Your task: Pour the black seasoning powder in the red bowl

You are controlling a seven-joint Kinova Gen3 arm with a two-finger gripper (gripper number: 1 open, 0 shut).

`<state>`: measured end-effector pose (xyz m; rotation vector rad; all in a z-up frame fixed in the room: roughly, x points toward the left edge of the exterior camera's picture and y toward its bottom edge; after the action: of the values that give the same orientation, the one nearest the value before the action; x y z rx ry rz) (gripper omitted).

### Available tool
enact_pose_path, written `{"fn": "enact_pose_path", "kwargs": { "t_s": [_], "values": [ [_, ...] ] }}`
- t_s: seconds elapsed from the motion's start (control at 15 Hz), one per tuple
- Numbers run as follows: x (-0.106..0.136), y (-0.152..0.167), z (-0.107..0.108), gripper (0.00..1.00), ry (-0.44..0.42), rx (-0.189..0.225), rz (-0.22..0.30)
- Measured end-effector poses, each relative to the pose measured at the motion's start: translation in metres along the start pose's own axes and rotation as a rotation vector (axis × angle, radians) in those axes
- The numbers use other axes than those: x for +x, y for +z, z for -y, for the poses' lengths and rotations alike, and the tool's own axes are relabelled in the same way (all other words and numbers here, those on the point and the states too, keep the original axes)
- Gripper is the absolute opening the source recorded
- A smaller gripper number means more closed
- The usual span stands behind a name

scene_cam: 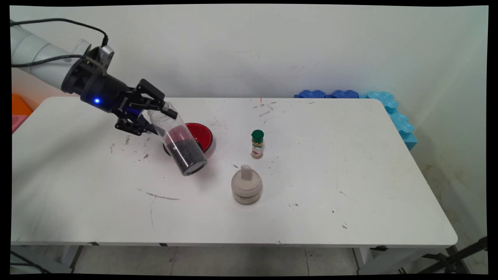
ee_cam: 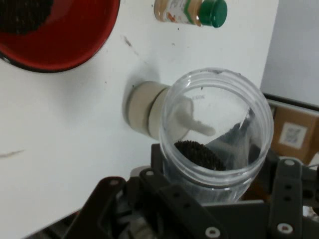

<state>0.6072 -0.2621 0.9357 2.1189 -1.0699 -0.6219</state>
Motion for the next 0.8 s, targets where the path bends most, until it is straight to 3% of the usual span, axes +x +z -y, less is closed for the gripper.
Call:
{"fn": "enact_pose_path", "kwargs": {
  "t_s": [0.8],
  "values": [
    [0.0058,0.0053,0.0059,0.0,-0.447,-0.06,0.041]
  ]
}}
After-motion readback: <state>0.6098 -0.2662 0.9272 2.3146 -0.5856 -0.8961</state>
